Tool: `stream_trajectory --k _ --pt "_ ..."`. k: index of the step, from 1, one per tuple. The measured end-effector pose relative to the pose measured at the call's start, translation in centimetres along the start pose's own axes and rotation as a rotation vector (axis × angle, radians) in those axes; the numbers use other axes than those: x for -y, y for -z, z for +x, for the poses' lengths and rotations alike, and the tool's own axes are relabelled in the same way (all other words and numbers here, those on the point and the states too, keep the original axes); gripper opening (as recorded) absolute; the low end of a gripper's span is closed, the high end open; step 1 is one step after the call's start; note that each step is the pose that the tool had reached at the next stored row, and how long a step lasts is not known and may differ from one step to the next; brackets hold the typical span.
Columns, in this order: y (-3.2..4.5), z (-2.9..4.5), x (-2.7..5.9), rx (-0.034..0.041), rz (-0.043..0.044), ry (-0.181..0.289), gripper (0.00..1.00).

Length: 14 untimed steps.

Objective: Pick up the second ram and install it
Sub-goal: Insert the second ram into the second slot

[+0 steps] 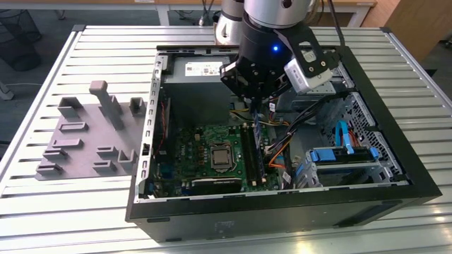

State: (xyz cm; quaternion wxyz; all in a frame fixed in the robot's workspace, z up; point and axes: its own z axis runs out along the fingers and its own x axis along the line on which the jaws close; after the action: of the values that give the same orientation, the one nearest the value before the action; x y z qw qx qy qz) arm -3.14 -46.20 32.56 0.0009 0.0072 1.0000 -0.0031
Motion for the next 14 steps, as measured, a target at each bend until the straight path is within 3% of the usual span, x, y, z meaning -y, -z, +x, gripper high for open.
stream_trajectory --k 14 --pt "-1.63 -0.33 -0.02 -0.0001 0.0 0.0 0.14"
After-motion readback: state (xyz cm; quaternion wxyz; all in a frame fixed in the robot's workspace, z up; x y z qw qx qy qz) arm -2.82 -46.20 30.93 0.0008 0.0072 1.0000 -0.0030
